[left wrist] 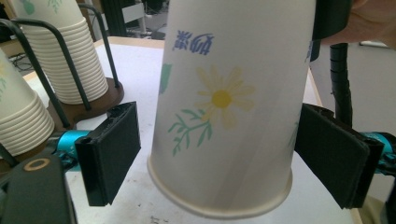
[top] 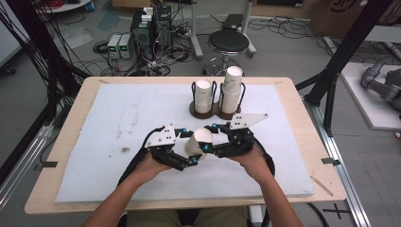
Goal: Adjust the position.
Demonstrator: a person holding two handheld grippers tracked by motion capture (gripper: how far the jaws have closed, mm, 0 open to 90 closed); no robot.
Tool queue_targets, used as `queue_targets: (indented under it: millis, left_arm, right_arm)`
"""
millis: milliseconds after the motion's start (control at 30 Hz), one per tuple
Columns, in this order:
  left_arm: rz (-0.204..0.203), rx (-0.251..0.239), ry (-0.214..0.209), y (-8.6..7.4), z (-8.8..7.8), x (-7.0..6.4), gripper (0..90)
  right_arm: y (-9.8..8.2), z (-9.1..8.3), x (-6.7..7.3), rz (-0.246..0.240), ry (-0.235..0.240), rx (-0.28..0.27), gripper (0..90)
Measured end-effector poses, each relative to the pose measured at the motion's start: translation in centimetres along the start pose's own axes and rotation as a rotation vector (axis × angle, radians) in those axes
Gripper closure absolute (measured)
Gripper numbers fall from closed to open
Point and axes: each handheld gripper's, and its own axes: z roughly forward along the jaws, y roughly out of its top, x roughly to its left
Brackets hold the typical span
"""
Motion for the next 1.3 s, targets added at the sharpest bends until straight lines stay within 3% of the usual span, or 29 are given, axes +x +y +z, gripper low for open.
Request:
queue_targets:
  millis: [233, 533, 833, 1000, 1200, 1300]
  left_arm:
    - [0.008, 0.020, -0.006, -0.1, 0.2, -0.1, 16.1]
    - [0.039, 0.042, -0.013, 0.0, -0.1, -0.1, 27.5]
    - [0.030, 0.065, -0.016, 0.1, -0.6, 0.0, 32.8]
    - [0.022, 0.088, -0.017, 0.5, -0.9, 0.1, 32.3]
    - [0.044, 0.156, -0.030, 1.8, -1.6, 0.5, 32.3]
    - [0.064, 0.210, -0.036, 2.5, -1.8, 0.7, 32.3]
  right_arm:
    - [0.0, -0.1, 0.0, 0.017, 0.024, -0.023, 37.8]
    - [-0.1, -0.2, -0.1, 0.029, 0.021, -0.025, 37.2]
    - [-0.4, -0.3, -0.3, 0.075, -0.009, -0.041, 21.0]
    - [-0.3, -0.9, -0.4, 0.061, -0.011, -0.056, 20.0]
    - [0.0, -2.2, -0.4, 0.017, -0.016, -0.059, 20.0]
    - [-0.1, -2.7, -0.5, -0.007, -0.027, -0.027, 20.0]
